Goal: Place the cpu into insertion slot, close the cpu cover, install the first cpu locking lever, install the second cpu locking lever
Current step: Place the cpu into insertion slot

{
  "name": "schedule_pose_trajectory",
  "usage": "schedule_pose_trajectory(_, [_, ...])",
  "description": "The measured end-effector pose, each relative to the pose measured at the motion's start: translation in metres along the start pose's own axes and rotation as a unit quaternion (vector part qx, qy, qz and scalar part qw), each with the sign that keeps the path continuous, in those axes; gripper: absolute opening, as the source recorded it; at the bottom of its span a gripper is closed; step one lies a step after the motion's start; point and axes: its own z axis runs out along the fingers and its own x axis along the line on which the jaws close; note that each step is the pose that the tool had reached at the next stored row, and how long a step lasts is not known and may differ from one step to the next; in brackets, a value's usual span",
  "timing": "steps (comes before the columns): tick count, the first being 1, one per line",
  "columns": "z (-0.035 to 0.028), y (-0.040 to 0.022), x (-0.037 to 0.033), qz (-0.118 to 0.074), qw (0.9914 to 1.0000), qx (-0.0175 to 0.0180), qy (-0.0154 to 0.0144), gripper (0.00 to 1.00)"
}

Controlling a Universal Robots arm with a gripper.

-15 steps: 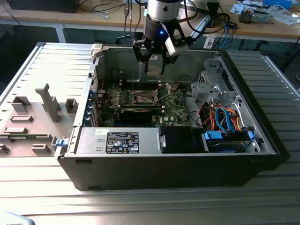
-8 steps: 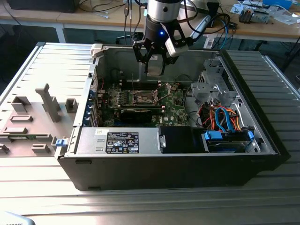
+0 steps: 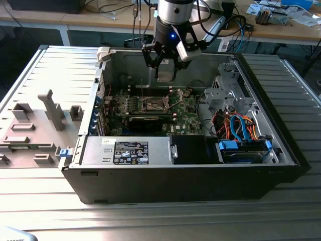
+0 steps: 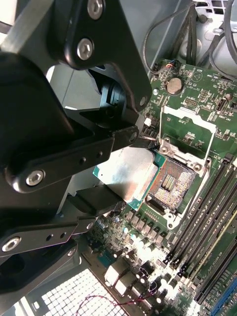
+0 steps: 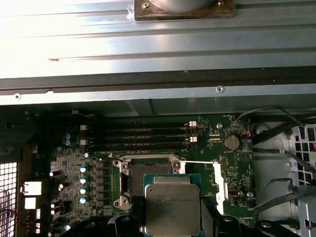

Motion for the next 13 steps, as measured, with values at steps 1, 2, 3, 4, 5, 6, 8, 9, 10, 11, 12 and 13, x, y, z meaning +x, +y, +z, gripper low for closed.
schedule_pose_trajectory(1, [0.0000, 0.0000, 0.0000, 0.000, 1.00000, 0.0000, 0.0000, 0.54])
schedule_pose_trajectory(2, [0.0000, 0.0000, 0.0000, 0.000, 1.00000, 0.0000, 0.0000, 0.54])
schedule_pose_trajectory(3, [0.0000, 0.0000, 0.0000, 0.000, 1.00000, 0.0000, 0.0000, 0.54])
schedule_pose_trajectory(4, [0.0000, 0.0000, 0.0000, 0.000, 1.00000, 0.0000, 0.0000, 0.54])
schedule_pose_trajectory(5, [0.0000, 0.0000, 0.0000, 0.000, 1.00000, 0.0000, 0.0000, 0.54])
schedule_pose_trajectory(6, [0.0000, 0.0000, 0.0000, 0.000, 1.00000, 0.0000, 0.0000, 0.54])
schedule_pose_trajectory(8, [0.0001, 0.0000, 0.0000, 0.001, 1.00000, 0.0000, -0.0001, 0.54])
schedule_pose_trajectory(9, [0.0001, 0.0000, 0.0000, 0.001, 1.00000, 0.0000, -0.0001, 0.54])
schedule_pose_trajectory(10, [0.0001, 0.0000, 0.0000, 0.001, 1.00000, 0.0000, -0.0001, 0.54])
schedule_pose_trajectory(11, [0.0001, 0.0000, 0.0000, 0.002, 1.00000, 0.0000, -0.0001, 0.54])
schedule_pose_trajectory(12, [0.0001, 0.0000, 0.0000, 0.003, 0.99999, -0.0001, -0.0002, 0.54])
schedule_pose_trajectory(13, [0.0001, 0.0000, 0.0000, 0.004, 0.99999, -0.0001, -0.0004, 0.54])
